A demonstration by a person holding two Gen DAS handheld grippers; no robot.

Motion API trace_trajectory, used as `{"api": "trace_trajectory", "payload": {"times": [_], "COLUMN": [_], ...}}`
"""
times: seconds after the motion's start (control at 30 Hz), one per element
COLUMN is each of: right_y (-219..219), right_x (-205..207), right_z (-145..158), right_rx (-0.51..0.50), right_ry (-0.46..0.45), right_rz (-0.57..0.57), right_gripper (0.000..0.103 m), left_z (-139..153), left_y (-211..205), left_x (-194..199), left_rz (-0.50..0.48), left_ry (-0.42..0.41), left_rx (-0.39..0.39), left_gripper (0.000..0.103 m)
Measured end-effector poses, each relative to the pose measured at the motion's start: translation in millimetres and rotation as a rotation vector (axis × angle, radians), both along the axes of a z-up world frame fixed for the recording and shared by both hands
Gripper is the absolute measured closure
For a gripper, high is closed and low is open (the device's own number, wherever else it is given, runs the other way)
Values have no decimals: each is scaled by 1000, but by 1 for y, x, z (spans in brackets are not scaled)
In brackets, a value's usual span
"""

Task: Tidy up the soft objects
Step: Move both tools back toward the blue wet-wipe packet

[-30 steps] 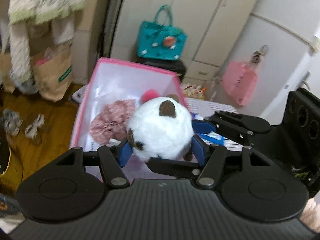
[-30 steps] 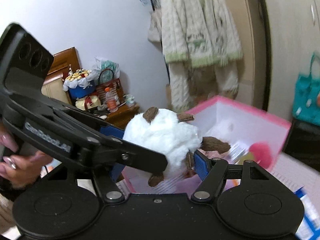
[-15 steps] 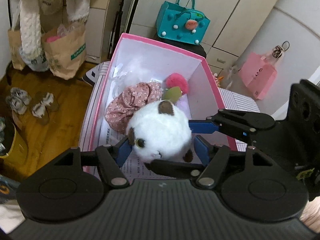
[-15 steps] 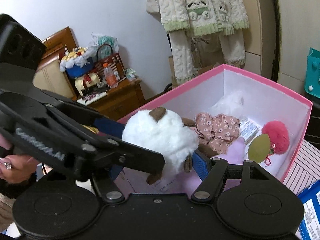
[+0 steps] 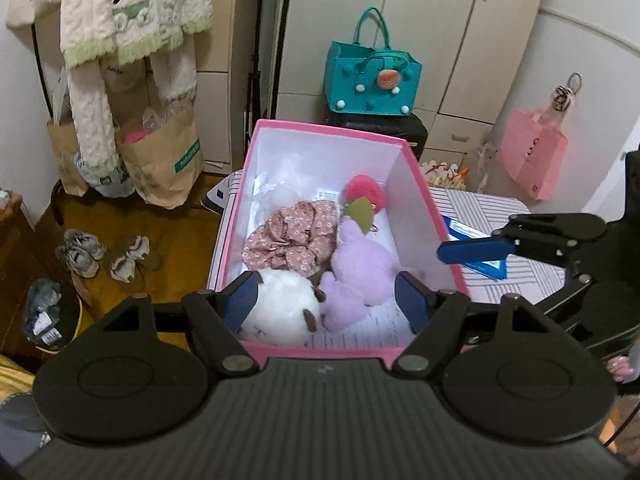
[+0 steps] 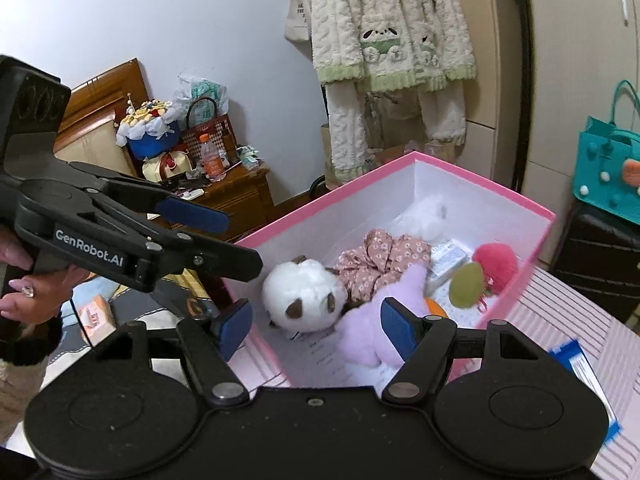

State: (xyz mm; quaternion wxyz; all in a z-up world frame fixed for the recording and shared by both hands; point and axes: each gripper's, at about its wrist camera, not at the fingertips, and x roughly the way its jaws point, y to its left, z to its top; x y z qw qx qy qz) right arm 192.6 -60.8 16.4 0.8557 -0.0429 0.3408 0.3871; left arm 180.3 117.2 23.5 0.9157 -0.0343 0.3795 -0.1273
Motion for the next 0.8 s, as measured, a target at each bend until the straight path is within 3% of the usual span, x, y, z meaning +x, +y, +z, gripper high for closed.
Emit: {"api": "trace_trajectory", "payload": {"times": [0.4, 0.8], "right_y": [-35, -79], "right_x": [-62, -114], "right_z": [33, 19], "right_rx": [-78, -108], "right_ry": [57, 91], "right_rz": [-11, -75], "right_gripper": [27, 27], "left_z": [45, 17], "left_y": [-26, -62], "left_x": [-62, -103], "left_rz": [-174, -333], "left_ry": [-13, 69], "left_rx": [45, 138], "left_gripper": [27, 22]}}
